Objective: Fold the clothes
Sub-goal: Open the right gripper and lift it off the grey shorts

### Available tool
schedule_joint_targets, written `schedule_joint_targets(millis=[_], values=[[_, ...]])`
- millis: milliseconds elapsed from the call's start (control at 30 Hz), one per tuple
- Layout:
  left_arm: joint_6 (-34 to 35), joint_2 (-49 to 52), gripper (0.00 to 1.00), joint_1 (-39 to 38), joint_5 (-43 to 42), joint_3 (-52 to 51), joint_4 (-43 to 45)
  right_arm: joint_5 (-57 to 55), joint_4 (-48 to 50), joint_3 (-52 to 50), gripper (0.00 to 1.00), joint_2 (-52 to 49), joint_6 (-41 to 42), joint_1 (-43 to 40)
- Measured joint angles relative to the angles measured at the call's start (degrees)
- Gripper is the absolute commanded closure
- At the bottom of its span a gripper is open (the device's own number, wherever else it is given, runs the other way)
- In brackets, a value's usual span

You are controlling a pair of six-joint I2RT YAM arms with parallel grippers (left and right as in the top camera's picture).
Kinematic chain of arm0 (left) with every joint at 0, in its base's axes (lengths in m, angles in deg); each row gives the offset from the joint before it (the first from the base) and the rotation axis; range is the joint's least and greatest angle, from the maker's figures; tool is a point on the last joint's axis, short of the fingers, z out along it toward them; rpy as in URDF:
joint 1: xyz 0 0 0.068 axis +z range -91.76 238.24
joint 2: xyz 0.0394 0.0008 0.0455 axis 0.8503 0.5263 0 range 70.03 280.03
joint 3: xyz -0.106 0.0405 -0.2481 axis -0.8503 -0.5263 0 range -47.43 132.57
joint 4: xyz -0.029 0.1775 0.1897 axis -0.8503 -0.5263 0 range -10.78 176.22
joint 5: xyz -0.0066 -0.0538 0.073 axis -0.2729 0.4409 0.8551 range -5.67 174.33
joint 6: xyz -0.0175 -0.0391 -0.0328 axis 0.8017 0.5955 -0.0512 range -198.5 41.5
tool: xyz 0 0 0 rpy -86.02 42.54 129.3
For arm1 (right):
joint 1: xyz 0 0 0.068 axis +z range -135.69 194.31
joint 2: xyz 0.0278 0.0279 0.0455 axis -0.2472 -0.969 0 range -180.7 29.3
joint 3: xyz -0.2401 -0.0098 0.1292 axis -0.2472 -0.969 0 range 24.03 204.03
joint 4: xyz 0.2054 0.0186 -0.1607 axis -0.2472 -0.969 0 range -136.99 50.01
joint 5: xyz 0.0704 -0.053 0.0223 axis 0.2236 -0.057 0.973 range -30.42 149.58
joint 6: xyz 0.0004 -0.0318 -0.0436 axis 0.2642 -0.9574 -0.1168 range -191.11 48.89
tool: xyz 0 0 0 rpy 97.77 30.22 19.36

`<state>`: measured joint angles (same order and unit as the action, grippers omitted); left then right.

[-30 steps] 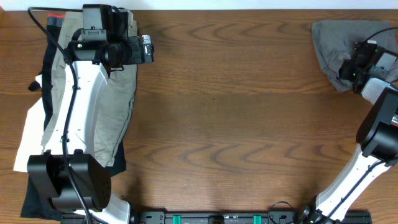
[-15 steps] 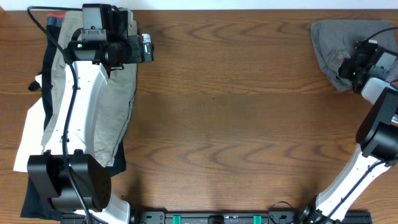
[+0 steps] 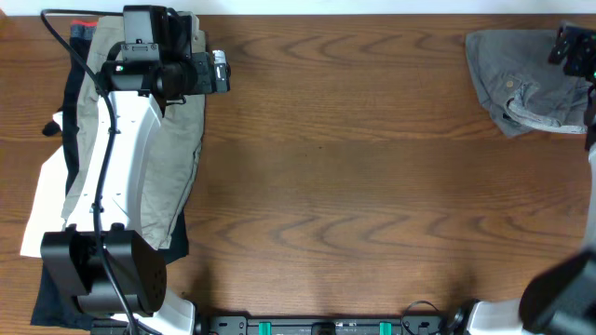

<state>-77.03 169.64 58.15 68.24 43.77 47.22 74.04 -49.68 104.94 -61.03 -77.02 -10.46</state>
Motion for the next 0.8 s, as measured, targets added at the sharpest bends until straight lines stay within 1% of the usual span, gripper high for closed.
schedule_joint_targets(millis=[233, 367, 467, 633, 800], values=[[0.0, 0.0, 0.02, 0.0, 0.0, 0.0, 0.04, 2.62, -10.93, 0.0, 0.01, 11.58, 0.04, 7.26], [0.0, 0.0, 0.02, 0.0, 0.0, 0.0, 0.02, 9.07, -15.69, 0.0, 0.01, 17.55, 1.29, 11.47], [0.0, 0.0, 0.02, 0.0, 0.0, 0.0, 0.02, 15.39, -17.42, 0.0, 0.01, 20.74, 3.63, 13.9], [0.0, 0.0, 0.02, 0.0, 0.0, 0.0, 0.02, 21.57, -18.05, 0.0, 0.01, 22.6, 5.75, 15.74], [0.0, 0.0, 0.02, 0.0, 0.0, 0.0, 0.02, 23.26, -24.02, 0.0, 0.01, 22.47, 6.78, 15.76]])
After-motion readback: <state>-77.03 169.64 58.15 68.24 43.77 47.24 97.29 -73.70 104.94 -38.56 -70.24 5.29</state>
